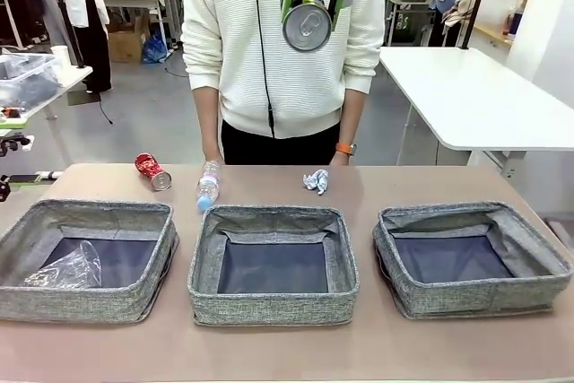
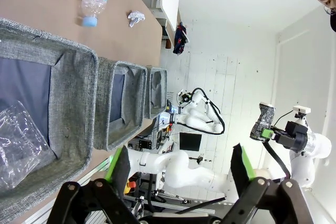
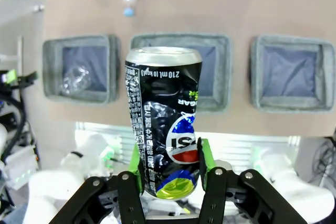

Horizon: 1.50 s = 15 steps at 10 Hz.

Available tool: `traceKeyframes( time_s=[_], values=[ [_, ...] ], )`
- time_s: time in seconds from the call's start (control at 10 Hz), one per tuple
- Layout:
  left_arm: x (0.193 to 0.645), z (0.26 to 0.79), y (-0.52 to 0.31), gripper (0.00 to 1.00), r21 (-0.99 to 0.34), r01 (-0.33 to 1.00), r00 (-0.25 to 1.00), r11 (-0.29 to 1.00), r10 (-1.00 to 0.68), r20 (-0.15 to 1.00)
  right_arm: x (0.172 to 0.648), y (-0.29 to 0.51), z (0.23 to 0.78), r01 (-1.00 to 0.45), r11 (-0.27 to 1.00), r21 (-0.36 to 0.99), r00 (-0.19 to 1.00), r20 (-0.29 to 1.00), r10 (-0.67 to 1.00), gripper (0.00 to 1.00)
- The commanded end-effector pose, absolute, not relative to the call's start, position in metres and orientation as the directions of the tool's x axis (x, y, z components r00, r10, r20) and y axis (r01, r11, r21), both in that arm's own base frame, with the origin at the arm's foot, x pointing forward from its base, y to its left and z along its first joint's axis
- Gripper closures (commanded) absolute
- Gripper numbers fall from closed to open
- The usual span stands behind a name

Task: Sort the waste into the appropriate baskets.
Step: Pick up the waste item pointed out by the person, then place the picked waste into the Fabric basket indicated by the person.

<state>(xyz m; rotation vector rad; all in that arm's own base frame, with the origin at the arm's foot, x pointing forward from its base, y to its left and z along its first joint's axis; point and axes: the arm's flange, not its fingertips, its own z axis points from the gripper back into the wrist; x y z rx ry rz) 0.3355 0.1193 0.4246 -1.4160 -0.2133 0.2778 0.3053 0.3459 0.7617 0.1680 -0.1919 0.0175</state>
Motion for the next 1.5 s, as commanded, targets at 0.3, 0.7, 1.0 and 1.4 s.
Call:
traceKeyframes(
  time_s=[0.3, 0.7, 1.0, 1.4],
  values=[
    [0.3357, 0.4248, 0.1184, 0.00, -0.989, -0.053, 0.948, 0.137, 0.319, -0.007, 0.3024, 0.3447, 0.7602, -0.030, 0.987, 0.156, 0.981, 0.196, -0.001, 0.52],
    [0.3357, 0.4248, 0.1184, 0.00, -0.989, -0.053, 0.948, 0.137, 0.319, -0.007, 0.3024, 0.3447, 0.7602, -0.030, 0.987, 0.156, 0.981, 0.196, -0.001, 0.52],
    [0.3357, 0.4248, 0.1184, 0.00, -0.989, -0.053, 0.948, 0.137, 0.319, -0.007, 0.3024, 0.3447, 0.7602, -0.030, 0.987, 0.156, 0.981, 0.196, -0.001, 0.52],
    [0.3357, 0.4248, 0.1184, 0.00, -0.989, -0.053, 0.948, 0.137, 0.319, -0.007, 0.3024, 0.3447, 0.7602, -0.030, 0.987, 0.156, 0.981, 0.196, -0.001, 0.52]
  ],
)
